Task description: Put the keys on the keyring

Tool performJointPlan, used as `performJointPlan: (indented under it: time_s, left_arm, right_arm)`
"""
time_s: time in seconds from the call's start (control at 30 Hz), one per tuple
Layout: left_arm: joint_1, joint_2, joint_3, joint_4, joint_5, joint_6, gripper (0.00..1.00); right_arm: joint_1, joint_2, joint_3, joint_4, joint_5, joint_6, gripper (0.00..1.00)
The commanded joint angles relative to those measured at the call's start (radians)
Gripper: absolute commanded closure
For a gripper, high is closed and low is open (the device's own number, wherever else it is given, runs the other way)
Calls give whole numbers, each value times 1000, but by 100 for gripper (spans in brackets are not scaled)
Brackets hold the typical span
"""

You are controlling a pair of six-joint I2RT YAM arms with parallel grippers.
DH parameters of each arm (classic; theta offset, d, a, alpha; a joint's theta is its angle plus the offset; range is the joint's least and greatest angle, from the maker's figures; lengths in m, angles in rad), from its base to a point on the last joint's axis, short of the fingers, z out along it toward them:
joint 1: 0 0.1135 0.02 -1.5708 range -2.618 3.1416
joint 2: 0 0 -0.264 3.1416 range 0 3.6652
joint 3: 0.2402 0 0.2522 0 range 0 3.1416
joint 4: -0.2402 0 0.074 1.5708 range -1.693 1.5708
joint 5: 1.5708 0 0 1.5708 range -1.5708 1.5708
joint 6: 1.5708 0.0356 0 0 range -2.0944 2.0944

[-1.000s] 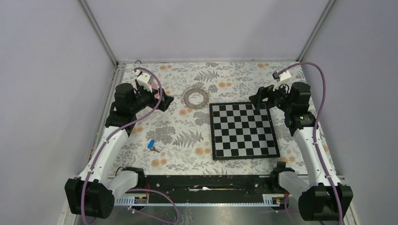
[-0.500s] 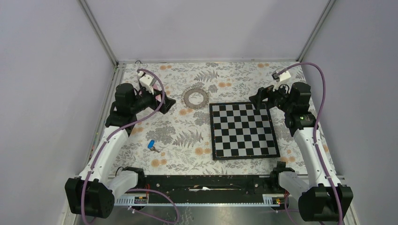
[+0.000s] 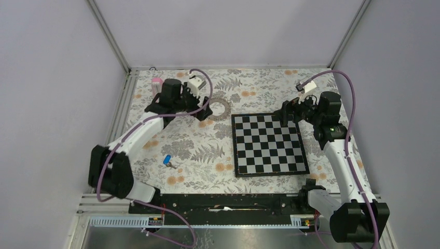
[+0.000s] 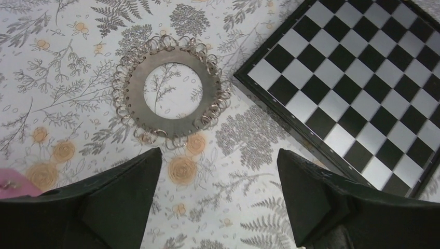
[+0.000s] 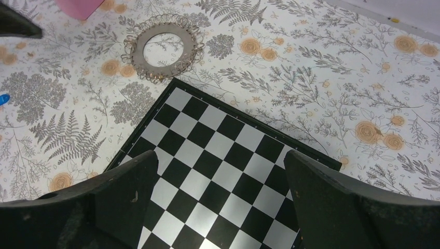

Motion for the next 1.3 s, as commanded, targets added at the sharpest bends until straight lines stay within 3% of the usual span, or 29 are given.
performJointPlan:
  time_s: [0.0, 0.2, 0.47, 0.7, 0.97, 1.27]
  left_arm:
    - [-11, 164, 134, -24, -37, 2, 14]
    - [-15, 376, 291, -131, -28, -23, 32]
    - [-34, 457, 337, -205, -102, 45, 42]
    - [-33, 447, 333, -200, -241, 42, 48]
    - [-51, 506, 401, -222, -102, 44, 50]
    - [-90, 628, 490, -243, -70, 61, 52]
  right_arm:
    - [1, 16, -6, -3, -33, -47, 1]
    - [1, 37, -9, -10, -28, -62, 1]
    - [2, 77, -3, -23, -17, -77, 1]
    - [1, 101, 2, -30, -24, -79, 1]
    - [1, 84, -6, -28, -26, -87, 1]
    - [1, 60, -11, -25, -39, -88, 1]
